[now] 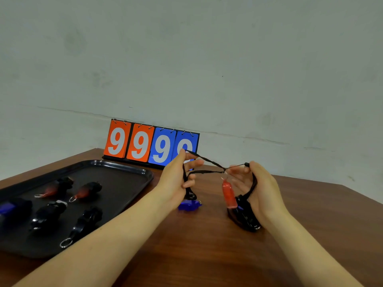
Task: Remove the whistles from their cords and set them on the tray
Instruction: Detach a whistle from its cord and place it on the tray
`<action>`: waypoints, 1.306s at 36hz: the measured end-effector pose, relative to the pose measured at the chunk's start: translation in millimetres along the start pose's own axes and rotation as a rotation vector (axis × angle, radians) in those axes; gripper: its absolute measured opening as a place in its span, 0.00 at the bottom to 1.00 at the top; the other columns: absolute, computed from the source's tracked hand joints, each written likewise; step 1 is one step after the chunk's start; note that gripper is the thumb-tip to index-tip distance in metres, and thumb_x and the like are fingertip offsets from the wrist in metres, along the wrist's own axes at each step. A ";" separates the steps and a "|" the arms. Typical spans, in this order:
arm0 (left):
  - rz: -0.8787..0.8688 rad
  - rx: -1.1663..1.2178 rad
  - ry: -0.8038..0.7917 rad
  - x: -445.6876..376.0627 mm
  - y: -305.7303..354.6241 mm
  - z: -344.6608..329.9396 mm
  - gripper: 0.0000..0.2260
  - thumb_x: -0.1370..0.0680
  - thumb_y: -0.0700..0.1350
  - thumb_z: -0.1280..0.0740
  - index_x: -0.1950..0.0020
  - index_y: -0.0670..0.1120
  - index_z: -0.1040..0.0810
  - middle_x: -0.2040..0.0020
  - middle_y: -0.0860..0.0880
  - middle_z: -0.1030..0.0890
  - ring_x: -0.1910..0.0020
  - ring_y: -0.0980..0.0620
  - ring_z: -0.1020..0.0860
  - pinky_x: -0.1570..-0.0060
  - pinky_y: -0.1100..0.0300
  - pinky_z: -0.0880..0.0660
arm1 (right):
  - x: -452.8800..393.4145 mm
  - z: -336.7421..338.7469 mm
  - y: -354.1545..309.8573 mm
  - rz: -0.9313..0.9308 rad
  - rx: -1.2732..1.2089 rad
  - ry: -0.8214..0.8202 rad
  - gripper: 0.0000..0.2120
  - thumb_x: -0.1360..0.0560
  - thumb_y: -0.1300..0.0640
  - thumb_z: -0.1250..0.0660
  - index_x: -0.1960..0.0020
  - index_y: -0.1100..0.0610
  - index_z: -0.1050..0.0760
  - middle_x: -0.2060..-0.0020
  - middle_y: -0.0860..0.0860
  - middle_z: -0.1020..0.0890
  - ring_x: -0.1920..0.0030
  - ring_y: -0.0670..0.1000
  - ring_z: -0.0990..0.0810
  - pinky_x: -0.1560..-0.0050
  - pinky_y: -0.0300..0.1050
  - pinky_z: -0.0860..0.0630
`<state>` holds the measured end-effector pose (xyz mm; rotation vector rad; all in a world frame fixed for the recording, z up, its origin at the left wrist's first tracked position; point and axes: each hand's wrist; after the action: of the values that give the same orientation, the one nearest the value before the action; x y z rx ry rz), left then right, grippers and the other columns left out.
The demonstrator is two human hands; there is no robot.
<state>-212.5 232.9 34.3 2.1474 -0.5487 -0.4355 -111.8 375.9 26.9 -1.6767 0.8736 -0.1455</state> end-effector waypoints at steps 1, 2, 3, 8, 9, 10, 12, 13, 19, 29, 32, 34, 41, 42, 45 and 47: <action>0.001 0.015 0.003 -0.6 0.4 0.9 0.14 0.18 0.53 0.43 0.50 0.45 0.25 0.66 0.49 0.18 0.76 0.57 0.35 0.79 0.67 0.44 | 1.3 -2.1 -1.3 -0.042 -0.038 -0.017 0.14 0.18 0.55 0.44 0.55 0.62 0.26 0.52 0.60 0.16 0.48 0.57 0.16 0.46 0.52 0.23; 0.002 0.020 0.002 -1.0 0.5 1.1 0.14 0.18 0.53 0.43 0.50 0.45 0.25 0.66 0.49 0.18 0.77 0.58 0.35 0.79 0.67 0.44 | 2.6 -4.1 -2.4 -0.077 -0.064 -0.031 0.14 0.18 0.55 0.45 0.56 0.61 0.27 0.52 0.60 0.16 0.50 0.58 0.16 0.48 0.52 0.22; 0.001 0.017 -0.004 -0.7 0.7 1.2 0.14 0.18 0.54 0.43 0.50 0.45 0.24 0.67 0.50 0.19 0.77 0.58 0.36 0.79 0.67 0.44 | 3.7 -6.2 -3.1 -0.097 -0.072 -0.043 0.14 0.17 0.55 0.45 0.56 0.60 0.27 0.53 0.60 0.15 0.51 0.58 0.15 0.50 0.52 0.22; -0.107 -0.278 -0.058 2.1 1.0 0.4 0.17 0.17 0.53 0.43 0.52 0.47 0.19 0.65 0.50 0.21 0.75 0.57 0.37 0.78 0.68 0.43 | 7.8 -5.7 -0.9 -0.008 0.243 -0.063 0.13 0.19 0.55 0.42 0.57 0.59 0.23 0.62 0.52 0.21 0.63 0.49 0.24 0.59 0.45 0.25; -0.161 -0.427 -0.062 3.9 0.2 -0.5 0.16 0.17 0.53 0.44 0.52 0.48 0.18 0.66 0.51 0.20 0.75 0.58 0.34 0.76 0.68 0.40 | 8.9 -4.7 -1.3 0.028 0.312 -0.065 0.14 0.19 0.55 0.42 0.57 0.59 0.22 0.65 0.51 0.23 0.66 0.48 0.28 0.63 0.43 0.28; -0.226 -0.573 -0.075 4.9 -1.9 -1.2 0.16 0.17 0.53 0.44 0.52 0.49 0.19 0.67 0.52 0.19 0.74 0.59 0.31 0.74 0.68 0.36 | 9.5 -3.8 -1.9 0.056 0.348 -0.078 0.14 0.19 0.55 0.42 0.56 0.59 0.22 0.68 0.49 0.25 0.68 0.47 0.31 0.66 0.42 0.32; -0.357 -0.766 -0.153 7.8 -8.0 -1.2 0.14 0.17 0.52 0.44 0.53 0.52 0.20 0.69 0.53 0.19 0.68 0.60 0.24 0.65 0.68 0.30 | 10.1 -3.4 -3.2 0.086 0.351 -0.126 0.14 0.19 0.55 0.42 0.55 0.60 0.20 0.71 0.49 0.27 0.71 0.47 0.34 0.69 0.43 0.37; -0.411 -0.818 -0.207 9.7 -12.0 -0.4 0.14 0.17 0.51 0.44 0.55 0.52 0.20 0.69 0.53 0.19 0.66 0.60 0.22 0.60 0.68 0.28 | 10.3 -3.9 -3.8 0.090 0.339 -0.153 0.14 0.19 0.56 0.42 0.54 0.60 0.20 0.71 0.50 0.28 0.71 0.48 0.35 0.70 0.43 0.38; -0.616 -1.140 -0.434 10.4 -26.3 5.9 0.21 0.20 0.57 0.47 0.64 0.46 0.25 0.65 0.50 0.20 0.63 0.55 0.21 0.52 0.50 0.24 | 9.7 -4.6 -7.7 0.061 0.143 -0.218 0.13 0.19 0.56 0.42 0.54 0.61 0.22 0.72 0.50 0.30 0.73 0.47 0.36 0.73 0.39 0.38; -0.464 -1.091 -0.435 4.7 -23.6 6.8 0.19 0.17 0.50 0.45 0.66 0.48 0.26 0.69 0.54 0.26 0.68 0.62 0.29 0.58 0.67 0.30 | -5.8 16.8 -14.8 0.171 -0.071 0.233 0.12 0.18 0.55 0.42 0.55 0.57 0.23 0.72 0.48 0.28 0.72 0.46 0.31 0.71 0.39 0.33; -0.419 -0.984 -0.355 1.1 -19.8 5.0 0.19 0.17 0.50 0.45 0.66 0.49 0.27 0.69 0.56 0.25 0.68 0.64 0.27 0.62 0.71 0.30 | -7.7 23.0 -12.9 0.272 0.232 0.306 0.14 0.18 0.54 0.43 0.58 0.56 0.24 0.72 0.49 0.29 0.71 0.46 0.32 0.70 0.39 0.34; -0.391 -0.903 -0.293 -1.7 -16.8 4.4 0.18 0.18 0.48 0.45 0.66 0.49 0.27 0.71 0.56 0.26 0.70 0.64 0.28 0.66 0.72 0.32 | -9.7 23.8 -9.0 0.273 0.375 0.269 0.15 0.18 0.54 0.43 0.59 0.57 0.25 0.71 0.49 0.29 0.71 0.46 0.32 0.70 0.38 0.34; -0.369 -0.798 -0.132 -7.4 -11.7 6.7 0.16 0.19 0.45 0.43 0.66 0.48 0.26 0.71 0.55 0.27 0.68 0.59 0.29 0.64 0.66 0.31 | -8.7 27.6 14.0 0.265 0.920 0.030 0.14 0.19 0.53 0.41 0.60 0.53 0.23 0.66 0.47 0.20 0.67 0.48 0.24 0.64 0.42 0.29; -0.372 -0.802 -0.118 -8.0 -12.0 7.1 0.16 0.19 0.45 0.43 0.66 0.48 0.26 0.71 0.54 0.26 0.67 0.58 0.29 0.63 0.65 0.31 | -7.9 27.1 15.8 0.290 0.987 -0.008 0.13 0.19 0.53 0.41 0.60 0.51 0.22 0.65 0.46 0.19 0.66 0.46 0.23 0.63 0.40 0.28; -0.387 -0.810 -0.083 -9.3 -13.4 7.4 0.17 0.18 0.46 0.44 0.66 0.48 0.25 0.69 0.53 0.26 0.65 0.56 0.28 0.61 0.62 0.30 | -4.7 21.4 18.6 0.350 1.075 -0.065 0.11 0.19 0.52 0.41 0.55 0.50 0.22 0.59 0.43 0.19 0.56 0.43 0.23 0.57 0.40 0.27; -0.395 -0.821 -0.069 -9.8 -13.9 6.9 0.17 0.18 0.45 0.44 0.66 0.48 0.25 0.69 0.52 0.26 0.65 0.55 0.28 0.61 0.61 0.30 | -2.4 16.7 18.5 0.414 1.086 -0.061 0.10 0.20 0.49 0.43 0.50 0.50 0.23 0.54 0.42 0.23 0.49 0.43 0.27 0.50 0.40 0.31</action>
<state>-220.9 241.0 20.1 1.4309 0.0490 -0.7930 -113.3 389.8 6.1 -0.4789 0.8429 -0.2274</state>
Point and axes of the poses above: each hand's wrist, its own x-axis away from the middle knuckle, its own z-axis out of the back of the hand, y = z × x
